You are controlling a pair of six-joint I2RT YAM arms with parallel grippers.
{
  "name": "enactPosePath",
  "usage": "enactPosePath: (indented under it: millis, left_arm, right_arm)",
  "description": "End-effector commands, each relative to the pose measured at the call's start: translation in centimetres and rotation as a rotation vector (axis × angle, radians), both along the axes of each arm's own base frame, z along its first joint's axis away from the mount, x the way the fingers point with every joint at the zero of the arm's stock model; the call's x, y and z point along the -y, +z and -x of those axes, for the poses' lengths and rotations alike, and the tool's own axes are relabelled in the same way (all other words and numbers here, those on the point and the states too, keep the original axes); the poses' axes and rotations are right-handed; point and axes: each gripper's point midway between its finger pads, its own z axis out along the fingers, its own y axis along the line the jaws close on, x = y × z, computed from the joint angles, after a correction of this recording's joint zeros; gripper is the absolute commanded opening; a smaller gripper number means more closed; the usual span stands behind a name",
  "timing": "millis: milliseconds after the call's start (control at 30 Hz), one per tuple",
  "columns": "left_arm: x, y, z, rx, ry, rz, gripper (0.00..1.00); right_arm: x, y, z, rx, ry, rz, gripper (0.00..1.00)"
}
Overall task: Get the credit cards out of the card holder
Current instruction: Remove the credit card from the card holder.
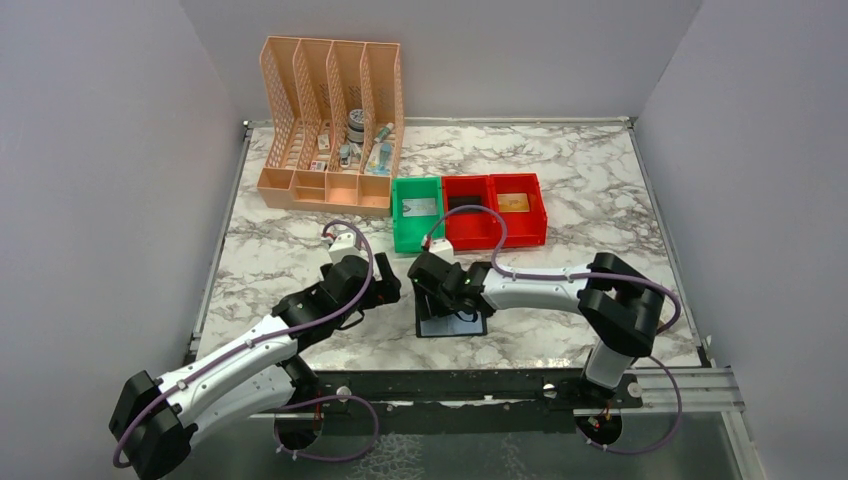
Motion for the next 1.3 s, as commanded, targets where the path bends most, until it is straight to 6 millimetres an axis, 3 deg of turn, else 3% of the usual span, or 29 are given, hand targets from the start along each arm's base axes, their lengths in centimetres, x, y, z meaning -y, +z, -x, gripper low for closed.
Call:
enactPosePath:
  millis: [0,167,500,633,800,1067,1267]
  left_arm:
    - [0.6,1.2,-0.3,0.026,-0.006,0.041,0.97]
    - [0.5,1.2,-0.4,0.029,0.001,0.044,0.97]
    - [1.4,1.0,-0.1,0.015,-0.047,0.06,0.97]
    - [3.1,1.1,0.3,0.021,-0.142,0.101,0.97]
    - [7.1,1.3,1.3,0.023,-0.336,0.214,0.96]
    - [11.2,0.4,3.4,-0.047,-0.553,0.341,0.9]
    - [12.8,-1.1,4.3,-0.107,-0.65,0.362,0.84]
  right_arm:
    - [2.6,-2.9,0.1,-0.01,-0.049,0.147,0.63]
    - [3.3,-3.2,-0.1,0.005,-0.064,0.177,0.53]
    - [0.8,-1.9,0.5,-0.05,-0.025,-0.044,0.41]
    - [0.1,-1.0,0.3,-0.127,-0.001,-0.235,0.4]
    - [-0.3,-0.2,0.5,-0.21,0.016,-0.413,0.4]
    - [0.7,-1.5,0.7,-0.268,-0.031,-0.451,0.4]
    - [1.2,-1.6,0.5,-0.274,-0.075,-0.494,0.4]
